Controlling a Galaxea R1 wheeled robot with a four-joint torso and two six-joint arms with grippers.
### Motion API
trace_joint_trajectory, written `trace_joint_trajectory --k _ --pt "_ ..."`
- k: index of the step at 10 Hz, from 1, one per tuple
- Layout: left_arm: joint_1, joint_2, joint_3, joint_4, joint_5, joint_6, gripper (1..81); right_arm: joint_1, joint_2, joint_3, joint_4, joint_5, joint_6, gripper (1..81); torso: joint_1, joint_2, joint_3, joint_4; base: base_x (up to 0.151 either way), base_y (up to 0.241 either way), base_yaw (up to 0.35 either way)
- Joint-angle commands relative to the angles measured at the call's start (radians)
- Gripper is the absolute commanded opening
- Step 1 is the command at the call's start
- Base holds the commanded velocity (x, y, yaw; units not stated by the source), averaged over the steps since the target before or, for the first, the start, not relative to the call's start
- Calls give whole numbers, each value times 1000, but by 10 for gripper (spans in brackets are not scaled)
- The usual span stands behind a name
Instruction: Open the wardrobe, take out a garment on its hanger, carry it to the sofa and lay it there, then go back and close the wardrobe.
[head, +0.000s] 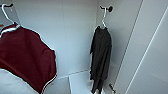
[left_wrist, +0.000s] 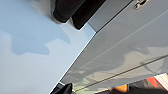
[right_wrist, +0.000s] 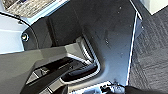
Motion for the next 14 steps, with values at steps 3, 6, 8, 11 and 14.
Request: trace_joint_trajectory --k 3,6,8,11,14 --pt "-409 33 2 -28 26 -193 811 35 -1 2 13 -71 0 811 0 0 0 0 0 0 0" --pt "-598 85 -81 -29 28 -331 811 32 6 2 9 -69 -2 811 0 0 0 0 0 0 0" --pt "-714 95 -79 -29 19 -439 811 38 11 -3 9 -69 0 811 0 0 0 0 0 0 0" --pt "-854 156 -124 -29 26 -561 811 39 20 -26 13 -69 0 811 1 1 -1 0 0 0 0" --pt "-974 205 -168 -29 16 -693 811 42 20 -26 10 -69 0 811 1 1 -2 0 0 0 0"
